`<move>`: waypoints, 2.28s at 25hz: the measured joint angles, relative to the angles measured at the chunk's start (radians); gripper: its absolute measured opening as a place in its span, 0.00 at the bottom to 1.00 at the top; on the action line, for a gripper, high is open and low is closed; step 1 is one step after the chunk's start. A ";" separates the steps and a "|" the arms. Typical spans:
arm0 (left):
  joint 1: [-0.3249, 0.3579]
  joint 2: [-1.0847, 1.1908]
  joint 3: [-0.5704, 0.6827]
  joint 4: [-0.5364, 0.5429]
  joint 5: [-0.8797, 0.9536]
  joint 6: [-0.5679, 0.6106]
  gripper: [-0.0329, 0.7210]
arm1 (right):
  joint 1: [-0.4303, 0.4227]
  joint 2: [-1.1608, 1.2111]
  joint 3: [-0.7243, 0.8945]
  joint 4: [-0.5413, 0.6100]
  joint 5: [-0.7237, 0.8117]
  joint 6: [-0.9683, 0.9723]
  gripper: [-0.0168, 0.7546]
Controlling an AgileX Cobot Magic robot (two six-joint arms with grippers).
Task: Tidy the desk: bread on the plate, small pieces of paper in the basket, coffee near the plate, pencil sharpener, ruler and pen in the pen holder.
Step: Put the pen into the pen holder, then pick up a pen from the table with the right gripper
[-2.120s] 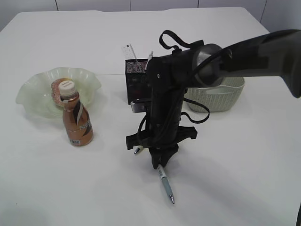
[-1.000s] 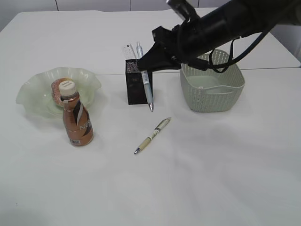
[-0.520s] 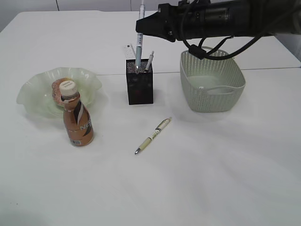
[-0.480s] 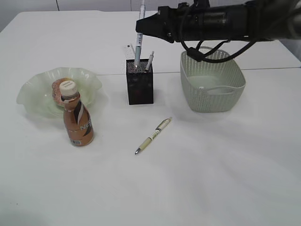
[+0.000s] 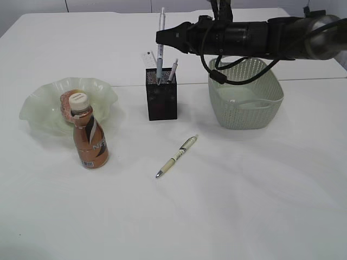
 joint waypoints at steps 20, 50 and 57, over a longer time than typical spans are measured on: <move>0.000 0.000 0.000 0.084 -0.010 0.000 0.53 | -0.001 0.199 -0.266 0.008 -0.031 -0.178 0.14; 0.000 0.000 0.000 0.094 0.003 0.000 0.53 | -0.001 0.035 -0.303 -0.752 0.055 0.722 0.49; 0.000 0.000 0.000 0.052 -0.014 0.000 0.53 | -0.001 -0.134 -0.284 -1.107 0.235 1.162 0.49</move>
